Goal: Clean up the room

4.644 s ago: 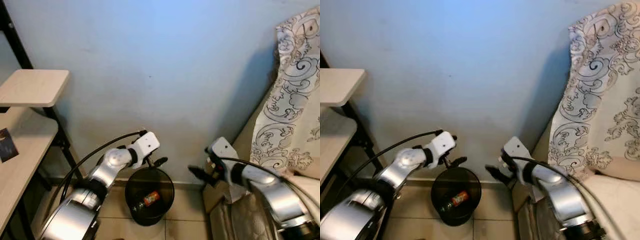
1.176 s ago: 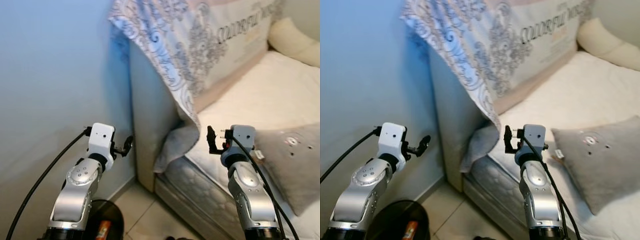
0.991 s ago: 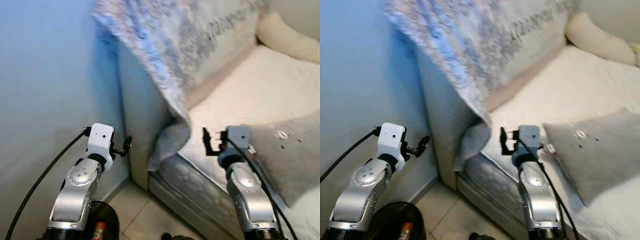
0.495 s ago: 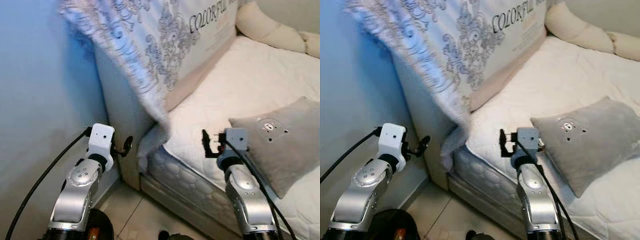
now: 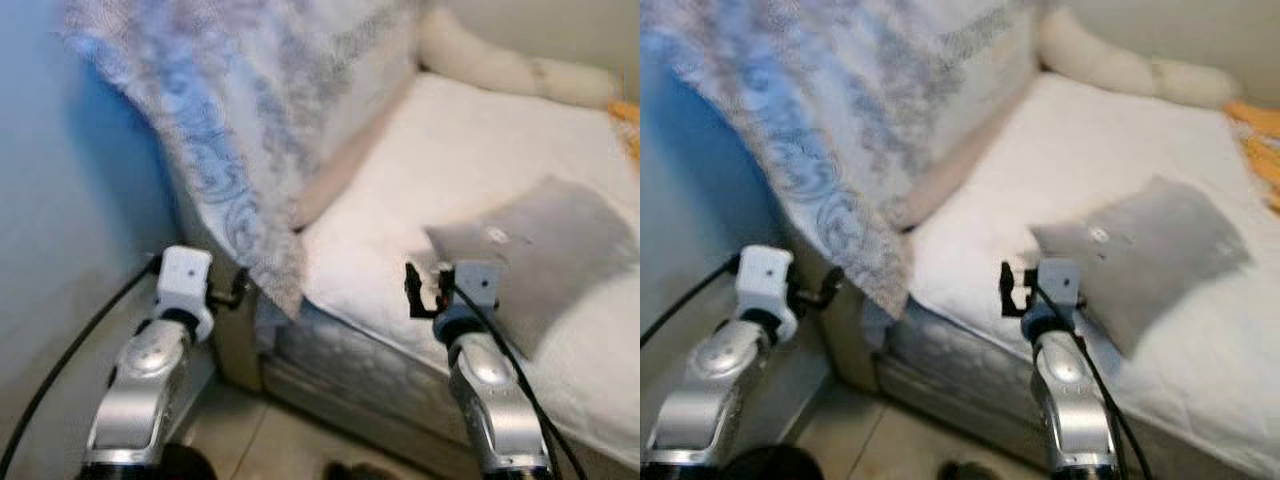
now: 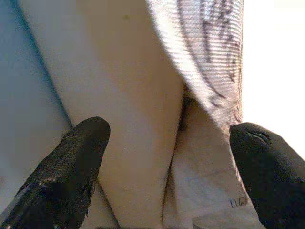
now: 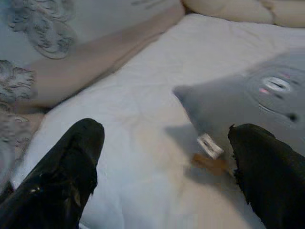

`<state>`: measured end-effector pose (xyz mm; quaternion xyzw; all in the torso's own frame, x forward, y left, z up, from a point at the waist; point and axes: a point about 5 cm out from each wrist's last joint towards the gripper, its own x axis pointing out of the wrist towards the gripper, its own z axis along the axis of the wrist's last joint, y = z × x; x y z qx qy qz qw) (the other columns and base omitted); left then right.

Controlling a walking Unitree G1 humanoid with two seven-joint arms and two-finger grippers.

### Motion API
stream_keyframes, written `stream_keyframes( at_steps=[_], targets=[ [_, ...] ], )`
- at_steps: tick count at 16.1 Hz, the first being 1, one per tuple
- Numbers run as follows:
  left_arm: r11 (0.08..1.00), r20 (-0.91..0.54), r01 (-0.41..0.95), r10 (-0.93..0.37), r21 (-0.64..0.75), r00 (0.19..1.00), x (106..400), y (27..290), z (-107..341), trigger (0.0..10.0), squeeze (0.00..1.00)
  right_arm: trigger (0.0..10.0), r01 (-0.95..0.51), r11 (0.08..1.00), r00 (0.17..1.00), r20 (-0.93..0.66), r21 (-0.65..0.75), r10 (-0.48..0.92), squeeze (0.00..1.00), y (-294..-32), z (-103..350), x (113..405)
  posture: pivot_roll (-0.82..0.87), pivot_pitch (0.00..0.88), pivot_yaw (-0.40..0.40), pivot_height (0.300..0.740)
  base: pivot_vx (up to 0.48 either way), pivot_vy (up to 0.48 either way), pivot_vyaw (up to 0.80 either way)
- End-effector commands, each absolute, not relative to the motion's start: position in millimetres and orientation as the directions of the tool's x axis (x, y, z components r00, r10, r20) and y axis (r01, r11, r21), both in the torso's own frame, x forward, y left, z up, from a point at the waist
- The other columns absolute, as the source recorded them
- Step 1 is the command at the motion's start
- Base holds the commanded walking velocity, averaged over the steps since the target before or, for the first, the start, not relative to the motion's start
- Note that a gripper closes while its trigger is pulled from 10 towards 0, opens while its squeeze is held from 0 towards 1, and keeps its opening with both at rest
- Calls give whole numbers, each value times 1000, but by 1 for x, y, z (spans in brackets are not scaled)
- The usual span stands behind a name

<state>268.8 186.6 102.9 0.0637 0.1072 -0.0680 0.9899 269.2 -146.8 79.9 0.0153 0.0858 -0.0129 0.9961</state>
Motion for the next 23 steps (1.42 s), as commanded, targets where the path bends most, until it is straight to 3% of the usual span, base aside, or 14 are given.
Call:
stream_keyframes(
  at_steps=[1, 14, 21, 23],
  targets=[
    [980, -211, 168, -144, 103, 967, 270, 180, 104, 10000, 659, 10000, 39, 999, 988, -150, 13, -36, 0, -153, 85, 269, 24, 0, -31, 740, 0, 0, -763],
    [977, -165, 169, -147, 133, 975, 275, 180, 110, 10000, 671, 10000, 31, 999, 989, -144, 28, -27, 0, -150, 88, 275, 34, 0, -44, 740, 0, -91, -99],
    [977, -151, 178, -161, 113, 975, 276, 180, 112, 10000, 663, 10000, 41, 998, 990, -134, 49, -35, 0, -150, 90, 277, 34, 0, -40, 740, 147, 0, -756],
    [978, -149, 177, -160, 110, 976, 277, 181, 112, 10000, 667, 10000, 41, 998, 991, -126, 43, -36, 0, -151, 91, 278, 34, 0, -40, 740, 259, 0, 0]
  ],
)
